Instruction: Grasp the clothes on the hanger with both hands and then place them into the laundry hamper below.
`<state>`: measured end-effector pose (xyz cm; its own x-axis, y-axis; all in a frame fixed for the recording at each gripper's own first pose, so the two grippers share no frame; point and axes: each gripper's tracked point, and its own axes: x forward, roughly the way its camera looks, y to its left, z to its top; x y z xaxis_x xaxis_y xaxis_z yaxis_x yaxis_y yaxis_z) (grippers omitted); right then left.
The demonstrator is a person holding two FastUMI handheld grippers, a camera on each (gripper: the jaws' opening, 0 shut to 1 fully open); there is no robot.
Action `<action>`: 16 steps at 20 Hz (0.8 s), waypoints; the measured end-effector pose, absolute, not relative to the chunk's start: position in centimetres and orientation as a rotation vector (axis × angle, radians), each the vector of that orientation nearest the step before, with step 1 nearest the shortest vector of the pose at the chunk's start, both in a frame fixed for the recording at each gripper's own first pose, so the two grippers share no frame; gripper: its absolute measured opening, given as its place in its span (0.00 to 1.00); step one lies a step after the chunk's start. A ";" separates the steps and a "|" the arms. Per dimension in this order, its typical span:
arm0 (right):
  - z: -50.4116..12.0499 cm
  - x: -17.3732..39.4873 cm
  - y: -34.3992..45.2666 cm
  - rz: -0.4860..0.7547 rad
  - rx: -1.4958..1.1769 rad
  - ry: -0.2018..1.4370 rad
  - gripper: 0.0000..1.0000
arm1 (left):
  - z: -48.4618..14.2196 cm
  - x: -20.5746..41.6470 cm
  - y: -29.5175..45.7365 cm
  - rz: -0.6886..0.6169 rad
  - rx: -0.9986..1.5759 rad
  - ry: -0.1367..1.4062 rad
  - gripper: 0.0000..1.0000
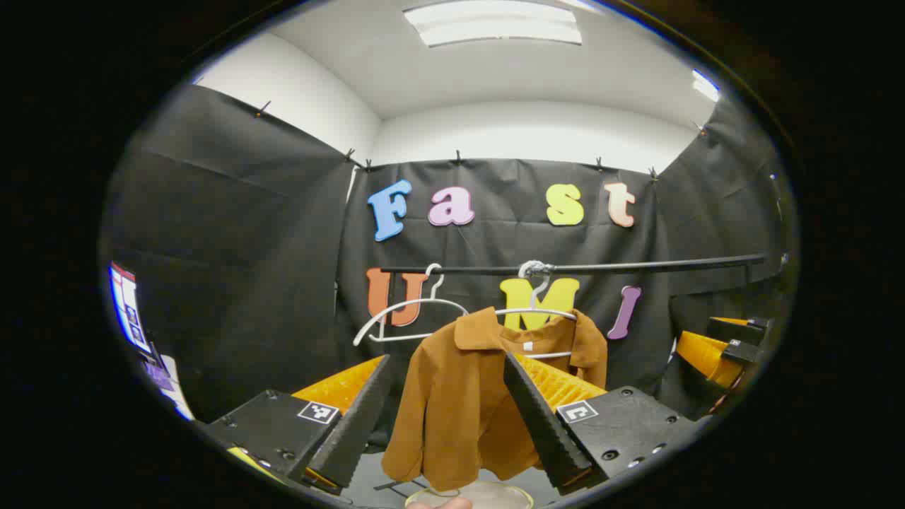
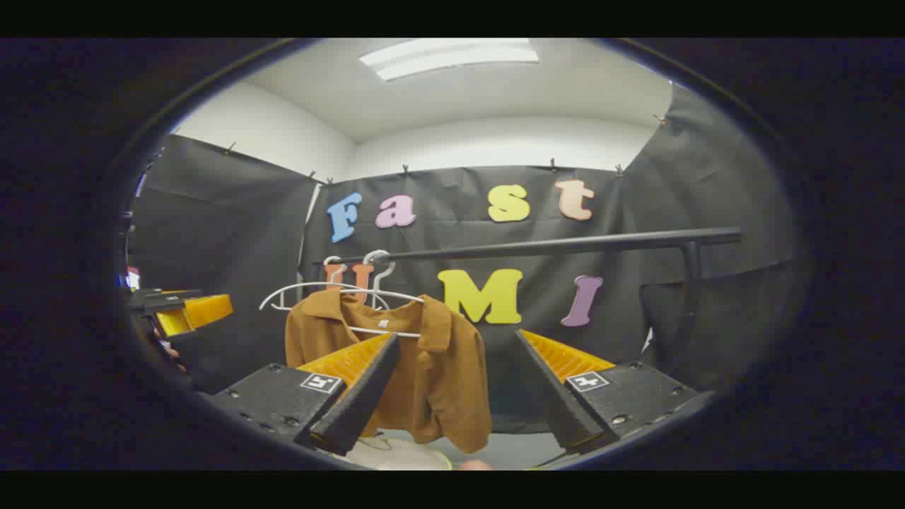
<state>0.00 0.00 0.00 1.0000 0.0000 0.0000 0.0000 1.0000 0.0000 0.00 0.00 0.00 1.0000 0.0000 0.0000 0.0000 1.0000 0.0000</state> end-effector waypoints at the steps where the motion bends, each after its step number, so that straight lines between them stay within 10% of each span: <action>1: 0.0 0.1 -0.1 0.015 0.000 0.001 0.99 | 0.1 -0.3 -0.2 0.006 -0.001 0.000 1.00; 16: -2.9 1.9 -2.5 0.108 0.057 0.052 0.99 | -1.4 -1.1 -5.1 0.034 0.025 0.036 1.00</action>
<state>1.86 -2.51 -2.95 0.9928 0.1091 -0.0490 -0.1062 0.9926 0.0596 -1.07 -5.09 -1.35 0.9988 0.0345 -0.0354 -0.0336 0.9991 0.0258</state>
